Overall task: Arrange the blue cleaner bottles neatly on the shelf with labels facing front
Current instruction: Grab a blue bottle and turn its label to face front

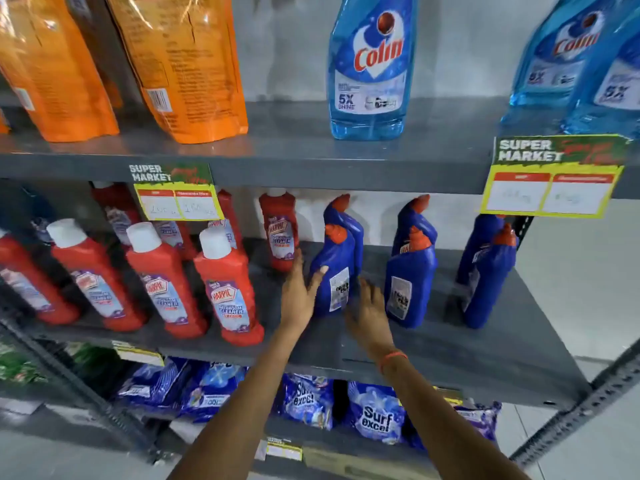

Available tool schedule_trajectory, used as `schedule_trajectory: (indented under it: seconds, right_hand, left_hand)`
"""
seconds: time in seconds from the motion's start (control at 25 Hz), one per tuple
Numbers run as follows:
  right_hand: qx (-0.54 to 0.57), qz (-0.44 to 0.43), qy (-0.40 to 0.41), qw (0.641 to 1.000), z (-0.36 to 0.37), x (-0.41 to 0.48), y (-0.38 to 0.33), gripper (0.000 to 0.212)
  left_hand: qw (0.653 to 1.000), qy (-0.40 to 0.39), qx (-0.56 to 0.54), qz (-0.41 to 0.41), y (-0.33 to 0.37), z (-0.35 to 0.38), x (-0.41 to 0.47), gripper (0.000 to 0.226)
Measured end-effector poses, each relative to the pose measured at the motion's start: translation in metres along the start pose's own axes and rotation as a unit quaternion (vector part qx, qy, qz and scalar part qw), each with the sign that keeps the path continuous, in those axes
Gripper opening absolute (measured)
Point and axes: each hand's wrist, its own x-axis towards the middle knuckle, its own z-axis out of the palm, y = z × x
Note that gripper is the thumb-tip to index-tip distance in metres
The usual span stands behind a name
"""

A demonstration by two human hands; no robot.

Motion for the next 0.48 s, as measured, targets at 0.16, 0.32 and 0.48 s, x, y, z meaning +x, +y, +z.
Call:
schedule_trajectory:
  seconds: [0.16,0.32,0.48]
  right_hand:
    - [0.075,0.077,-0.085,0.991,0.010,0.012,0.002,0.075]
    - [0.149,0.102,-0.100,0.978,0.014,0.018,0.010,0.078]
    - [0.250,0.102,-0.156,0.950,-0.003,0.020,0.010,0.066]
  left_hand:
    - [0.998,-0.052,-0.045,0.002,-0.009,0.000,0.020,0.049]
    - [0.994,-0.080,-0.078,-0.010,-0.009,0.002,0.031,0.048]
    - [0.988,-0.078,-0.131,-0.031,-0.006,-0.007,0.031,0.038]
